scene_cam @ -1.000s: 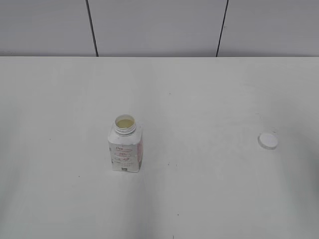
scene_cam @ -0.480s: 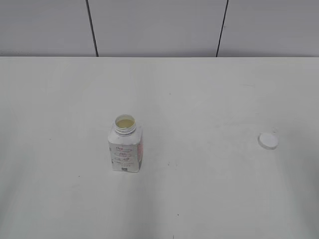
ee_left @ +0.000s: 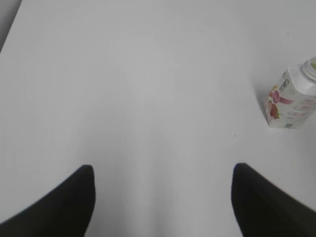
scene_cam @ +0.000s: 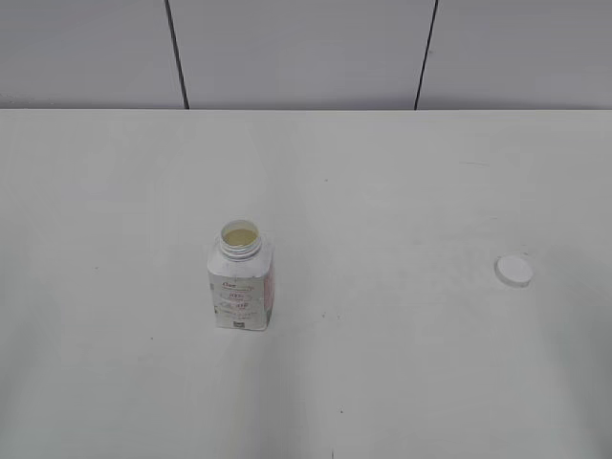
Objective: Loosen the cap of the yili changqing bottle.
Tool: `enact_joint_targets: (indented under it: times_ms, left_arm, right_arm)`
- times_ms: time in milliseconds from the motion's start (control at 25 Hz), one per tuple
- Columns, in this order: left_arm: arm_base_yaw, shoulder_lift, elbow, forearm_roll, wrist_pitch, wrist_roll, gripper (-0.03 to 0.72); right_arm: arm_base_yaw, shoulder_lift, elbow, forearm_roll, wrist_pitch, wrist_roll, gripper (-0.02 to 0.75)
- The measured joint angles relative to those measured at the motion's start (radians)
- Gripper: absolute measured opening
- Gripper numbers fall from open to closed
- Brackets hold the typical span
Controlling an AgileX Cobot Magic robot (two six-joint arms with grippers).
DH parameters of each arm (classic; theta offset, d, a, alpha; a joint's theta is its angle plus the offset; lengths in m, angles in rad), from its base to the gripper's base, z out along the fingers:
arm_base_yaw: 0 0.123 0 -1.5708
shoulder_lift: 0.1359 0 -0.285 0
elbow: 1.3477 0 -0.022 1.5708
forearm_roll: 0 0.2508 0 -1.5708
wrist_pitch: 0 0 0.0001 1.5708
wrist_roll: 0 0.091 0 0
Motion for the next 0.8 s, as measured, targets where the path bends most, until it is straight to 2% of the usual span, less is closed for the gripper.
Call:
enact_joint_targets:
  times_ms: [240,640,800]
  left_arm:
    - [0.000,-0.106,0.001,0.000,0.000,0.000,0.512]
    - [0.000,-0.109,0.003,0.000,0.000,0.000,0.502]
    - [0.000,-0.109,0.003,-0.001,0.000,0.000,0.502]
  right_arm:
    - [0.000,-0.097,0.018,-0.001,-0.032,0.000,0.587]
    - [0.000,-0.402,0.018,-0.018,-0.034,0.000,0.587]
    - [0.000,-0.429,0.018,-0.031,-0.033,0.006,0.587]
